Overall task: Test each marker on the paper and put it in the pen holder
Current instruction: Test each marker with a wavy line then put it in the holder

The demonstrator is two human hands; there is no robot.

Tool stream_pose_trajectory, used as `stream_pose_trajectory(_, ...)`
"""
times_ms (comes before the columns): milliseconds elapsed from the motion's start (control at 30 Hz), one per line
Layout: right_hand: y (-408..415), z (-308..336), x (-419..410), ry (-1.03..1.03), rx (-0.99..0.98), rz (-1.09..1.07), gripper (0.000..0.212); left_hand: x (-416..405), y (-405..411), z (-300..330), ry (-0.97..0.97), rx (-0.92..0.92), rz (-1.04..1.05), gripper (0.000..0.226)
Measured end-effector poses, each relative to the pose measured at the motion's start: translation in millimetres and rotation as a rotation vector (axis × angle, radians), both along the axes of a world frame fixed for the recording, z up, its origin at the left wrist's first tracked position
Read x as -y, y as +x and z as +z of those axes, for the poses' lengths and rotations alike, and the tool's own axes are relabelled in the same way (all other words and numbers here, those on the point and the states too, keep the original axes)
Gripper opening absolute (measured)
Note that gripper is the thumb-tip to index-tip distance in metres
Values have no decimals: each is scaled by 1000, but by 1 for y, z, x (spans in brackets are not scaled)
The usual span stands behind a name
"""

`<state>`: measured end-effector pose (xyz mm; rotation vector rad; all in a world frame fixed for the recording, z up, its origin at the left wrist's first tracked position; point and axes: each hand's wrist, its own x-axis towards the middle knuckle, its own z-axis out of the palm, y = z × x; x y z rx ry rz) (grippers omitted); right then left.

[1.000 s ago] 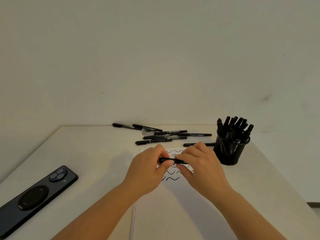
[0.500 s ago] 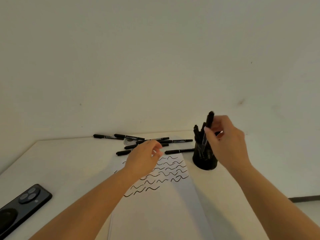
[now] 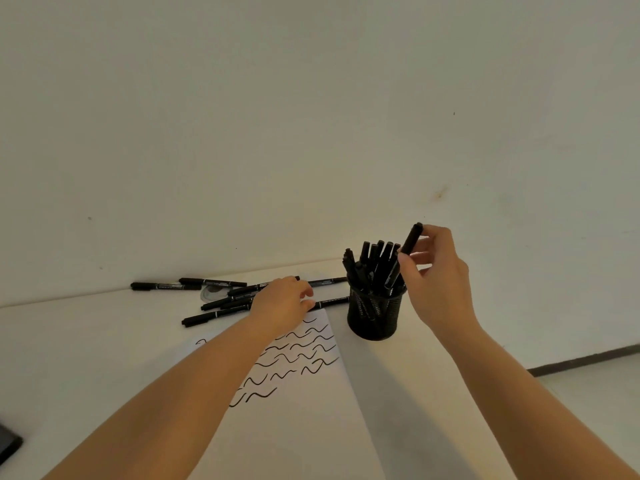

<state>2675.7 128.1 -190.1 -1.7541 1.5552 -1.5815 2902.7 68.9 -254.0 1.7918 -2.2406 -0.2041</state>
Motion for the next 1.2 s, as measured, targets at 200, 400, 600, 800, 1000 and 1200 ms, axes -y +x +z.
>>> stream_pose_trajectory(200, 2, -16, 1, 32, -142, 31, 58, 4, -8, -11, -25, 33, 12, 24)
stream_pose_trajectory(400, 5, -31, 4, 64, -150, 31, 52, 6, -10, -15, -22, 23, 25, 23)
stream_pose_trajectory(600, 8, -38, 5, 80, -179, 40, 49, 7, -10, -17, -21, 108, 41, 22)
stream_pose_trajectory(800, 10, -37, -1, 77, -214, 35, 47, 2, 0, -11, -134, 94, 90, 24)
stream_pose_trajectory(1000, 26, -17, -17, -142, -375, -233, 45, -19, 18, 10, -135, -48, 162, 23)
stream_pose_trajectory(1200, 59, -7, -46, -38, -153, -65, 22, -69, 22, 27, -34, -445, 181, 14)
